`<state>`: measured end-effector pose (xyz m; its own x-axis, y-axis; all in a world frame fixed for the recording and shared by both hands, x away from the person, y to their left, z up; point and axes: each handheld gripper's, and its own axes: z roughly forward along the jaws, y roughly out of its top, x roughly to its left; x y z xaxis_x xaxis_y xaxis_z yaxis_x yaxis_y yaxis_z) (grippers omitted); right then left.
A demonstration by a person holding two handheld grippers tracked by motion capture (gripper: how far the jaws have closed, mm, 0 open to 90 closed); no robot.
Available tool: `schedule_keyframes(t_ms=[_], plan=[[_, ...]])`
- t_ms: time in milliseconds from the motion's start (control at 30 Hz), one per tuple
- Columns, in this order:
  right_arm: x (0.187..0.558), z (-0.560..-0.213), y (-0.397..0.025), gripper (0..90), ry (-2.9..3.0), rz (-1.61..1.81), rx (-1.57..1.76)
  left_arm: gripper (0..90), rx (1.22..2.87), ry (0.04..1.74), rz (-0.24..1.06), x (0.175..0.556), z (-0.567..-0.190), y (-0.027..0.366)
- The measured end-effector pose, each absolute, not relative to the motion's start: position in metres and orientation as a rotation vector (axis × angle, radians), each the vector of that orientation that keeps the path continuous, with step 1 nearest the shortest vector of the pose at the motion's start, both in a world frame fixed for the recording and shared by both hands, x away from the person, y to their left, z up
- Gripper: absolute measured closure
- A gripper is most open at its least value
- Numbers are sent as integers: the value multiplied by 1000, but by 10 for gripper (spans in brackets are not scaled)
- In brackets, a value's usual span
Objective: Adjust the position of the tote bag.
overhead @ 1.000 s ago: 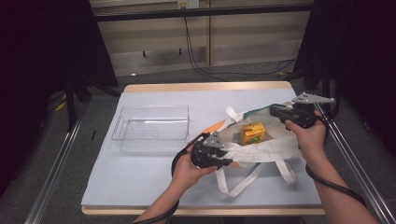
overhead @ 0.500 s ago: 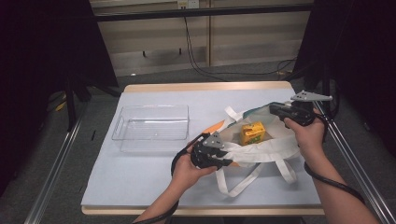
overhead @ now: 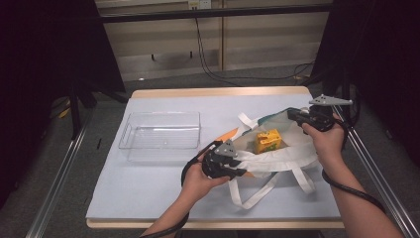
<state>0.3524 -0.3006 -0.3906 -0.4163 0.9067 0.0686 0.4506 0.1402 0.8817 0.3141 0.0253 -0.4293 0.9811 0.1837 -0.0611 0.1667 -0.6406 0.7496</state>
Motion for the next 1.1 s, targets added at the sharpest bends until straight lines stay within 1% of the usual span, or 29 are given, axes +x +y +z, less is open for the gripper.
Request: schedule_keyframes(t_ms=[1100], plan=[[370,-407,-299,900,1923,1162,1347,697,2292,247,5,313,-431,24]])
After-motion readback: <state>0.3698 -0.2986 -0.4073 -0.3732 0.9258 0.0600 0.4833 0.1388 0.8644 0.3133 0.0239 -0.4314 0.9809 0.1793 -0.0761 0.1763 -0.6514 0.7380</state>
